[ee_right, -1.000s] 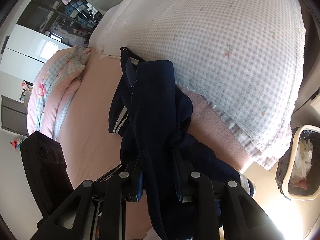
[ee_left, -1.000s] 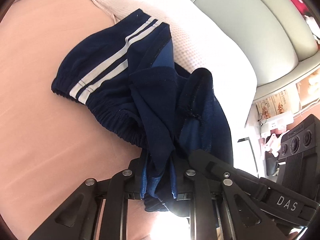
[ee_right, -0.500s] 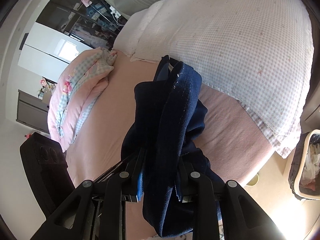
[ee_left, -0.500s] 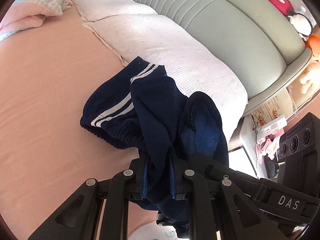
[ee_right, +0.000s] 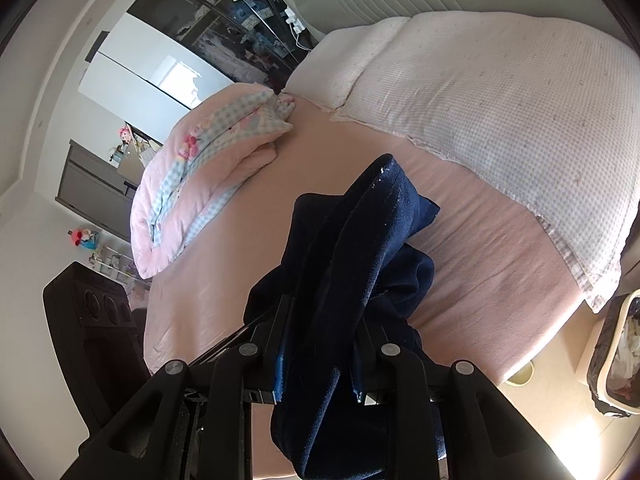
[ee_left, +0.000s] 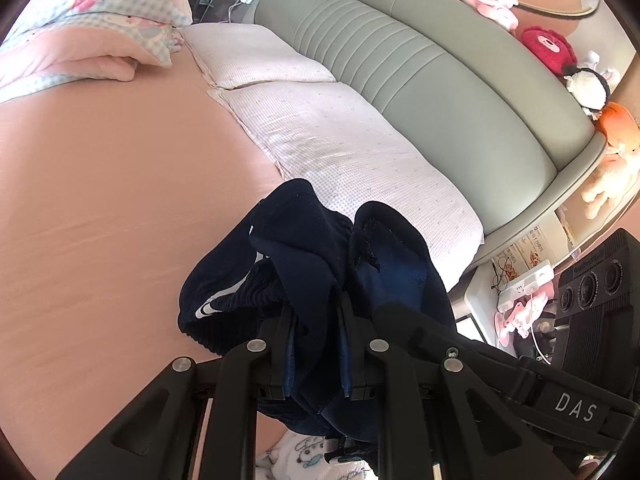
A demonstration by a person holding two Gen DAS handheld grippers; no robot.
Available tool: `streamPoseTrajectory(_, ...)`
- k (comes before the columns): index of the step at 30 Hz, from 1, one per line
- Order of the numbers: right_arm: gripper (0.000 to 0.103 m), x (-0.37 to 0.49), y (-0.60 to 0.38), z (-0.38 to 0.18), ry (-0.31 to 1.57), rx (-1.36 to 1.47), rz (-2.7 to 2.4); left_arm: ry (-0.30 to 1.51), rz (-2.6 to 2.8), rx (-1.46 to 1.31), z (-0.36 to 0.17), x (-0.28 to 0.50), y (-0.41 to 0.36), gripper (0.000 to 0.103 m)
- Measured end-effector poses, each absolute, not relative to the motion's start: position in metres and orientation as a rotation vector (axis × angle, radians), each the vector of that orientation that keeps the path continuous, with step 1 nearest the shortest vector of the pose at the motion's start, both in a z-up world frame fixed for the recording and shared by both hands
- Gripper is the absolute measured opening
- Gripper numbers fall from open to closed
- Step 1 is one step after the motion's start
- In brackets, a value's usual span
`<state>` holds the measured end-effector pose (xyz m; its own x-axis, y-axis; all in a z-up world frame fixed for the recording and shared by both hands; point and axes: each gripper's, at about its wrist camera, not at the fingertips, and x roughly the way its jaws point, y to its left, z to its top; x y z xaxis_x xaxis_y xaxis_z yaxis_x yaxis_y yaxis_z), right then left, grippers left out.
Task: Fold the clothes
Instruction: 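Lift the navy garment with both grippers and carry it toward the bed's open area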
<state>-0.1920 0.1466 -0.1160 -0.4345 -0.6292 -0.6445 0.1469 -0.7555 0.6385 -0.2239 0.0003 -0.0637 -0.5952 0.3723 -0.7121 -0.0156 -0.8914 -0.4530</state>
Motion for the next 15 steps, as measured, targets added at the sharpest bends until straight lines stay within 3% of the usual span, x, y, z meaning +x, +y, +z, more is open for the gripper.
streamPoseTrajectory(15, 0.024, -0.152, 0.07, -0.064, -0.553, 1.197, -2.149, -0.672, 2.693, -1.174, -0.037, -0.133, -0.089, 0.014)
